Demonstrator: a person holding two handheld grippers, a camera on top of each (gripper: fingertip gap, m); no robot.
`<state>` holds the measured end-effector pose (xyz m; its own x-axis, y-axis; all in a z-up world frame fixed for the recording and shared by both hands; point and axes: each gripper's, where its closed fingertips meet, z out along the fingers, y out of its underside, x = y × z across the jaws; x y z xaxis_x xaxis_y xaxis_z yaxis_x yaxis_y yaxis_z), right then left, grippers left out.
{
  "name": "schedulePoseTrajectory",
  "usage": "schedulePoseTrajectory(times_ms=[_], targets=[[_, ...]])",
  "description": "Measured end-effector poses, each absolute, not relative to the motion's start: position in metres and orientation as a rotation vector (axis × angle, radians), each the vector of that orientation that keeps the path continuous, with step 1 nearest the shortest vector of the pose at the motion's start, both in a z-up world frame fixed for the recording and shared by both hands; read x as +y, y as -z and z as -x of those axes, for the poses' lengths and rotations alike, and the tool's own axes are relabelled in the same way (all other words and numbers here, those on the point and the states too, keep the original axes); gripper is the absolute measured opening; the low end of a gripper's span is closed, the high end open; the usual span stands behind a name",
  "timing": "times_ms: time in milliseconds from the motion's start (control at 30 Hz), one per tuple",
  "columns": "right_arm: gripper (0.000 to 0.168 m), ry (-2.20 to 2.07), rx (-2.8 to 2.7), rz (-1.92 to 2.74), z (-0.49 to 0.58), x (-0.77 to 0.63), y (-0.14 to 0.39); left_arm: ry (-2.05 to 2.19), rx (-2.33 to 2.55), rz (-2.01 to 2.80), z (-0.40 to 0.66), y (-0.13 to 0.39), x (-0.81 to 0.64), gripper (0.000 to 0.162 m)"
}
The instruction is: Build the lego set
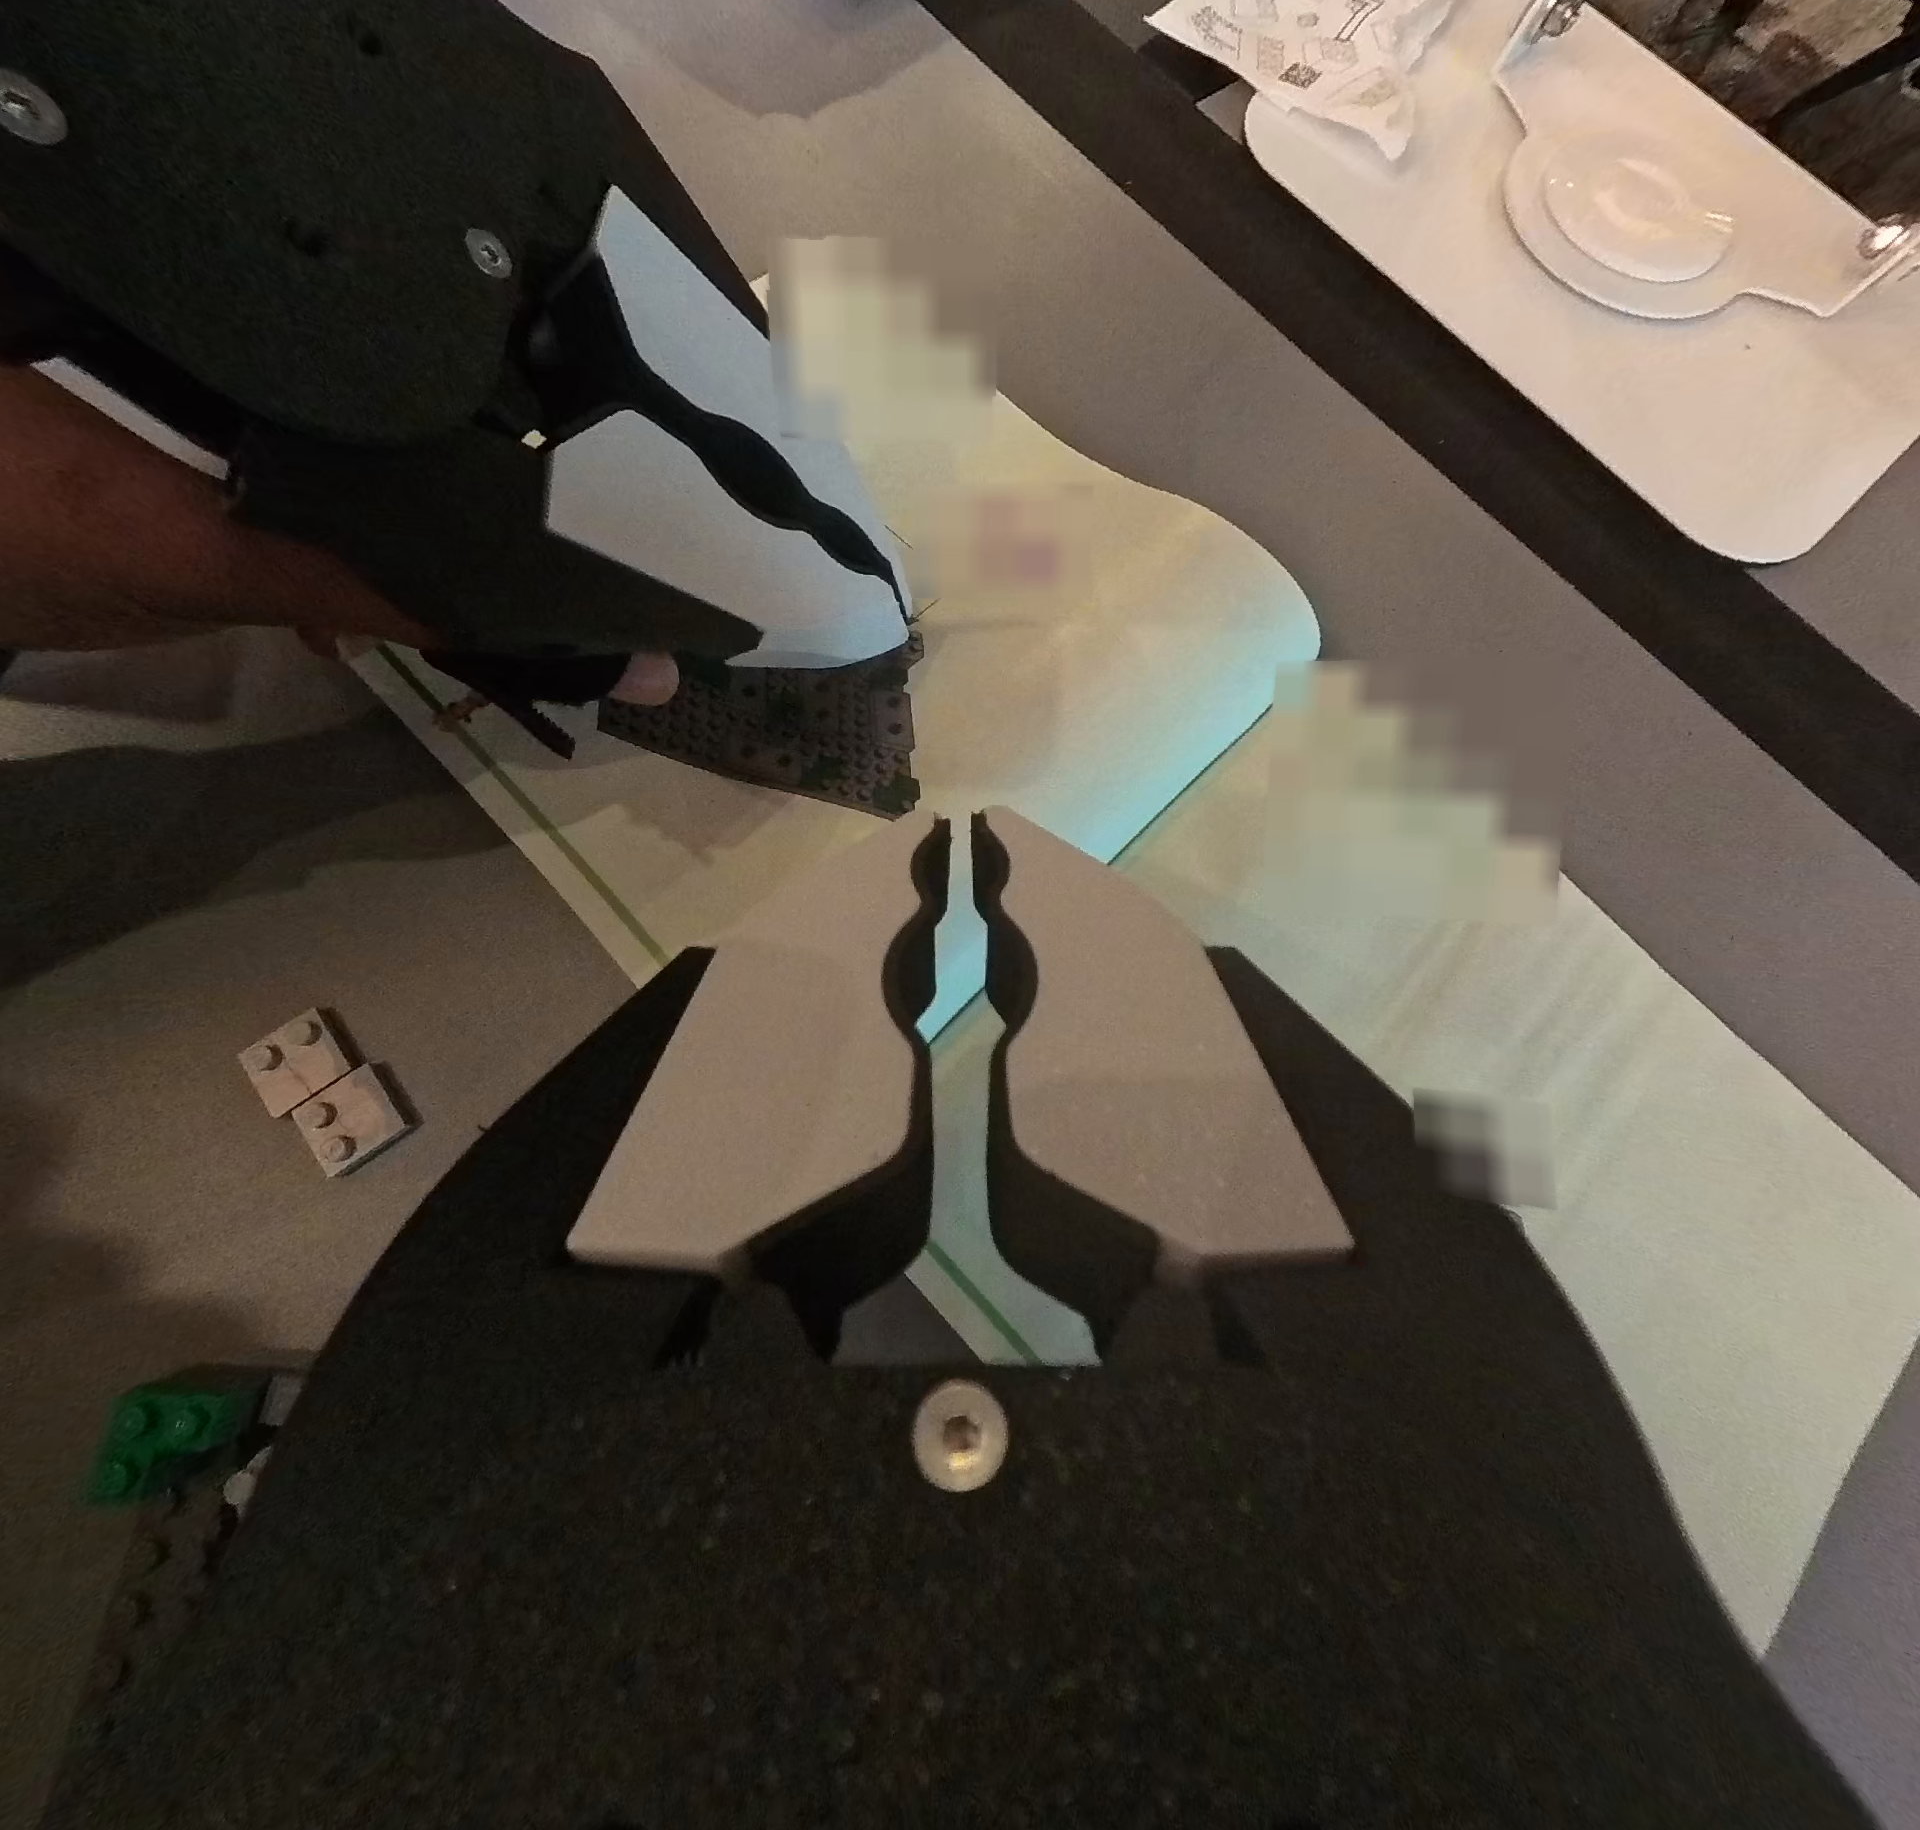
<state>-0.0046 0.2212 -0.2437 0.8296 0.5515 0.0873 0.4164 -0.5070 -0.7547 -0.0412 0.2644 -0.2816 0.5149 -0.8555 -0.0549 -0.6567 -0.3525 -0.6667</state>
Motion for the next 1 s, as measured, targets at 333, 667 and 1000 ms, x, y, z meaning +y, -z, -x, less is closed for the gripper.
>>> schedulePoseTrajectory(times_ms=[333,667,1000], targets=[[0.003,-0.209,-0.705,2.177,0.005,0.221,0.244,0.425,1.211,2.111,0.041,0.275,0.263,0.000],[0.002,-0.208,-0.714,2.150,0.005,0.221,0.237,0.372,1.172,2.052,0.064,0.236,0.234,0.000],[0.003,-0.218,-0.843,2.048,0.002,0.212,0.213,0.462,1.268,2.025,0.077,0.243,0.158,0.000]])
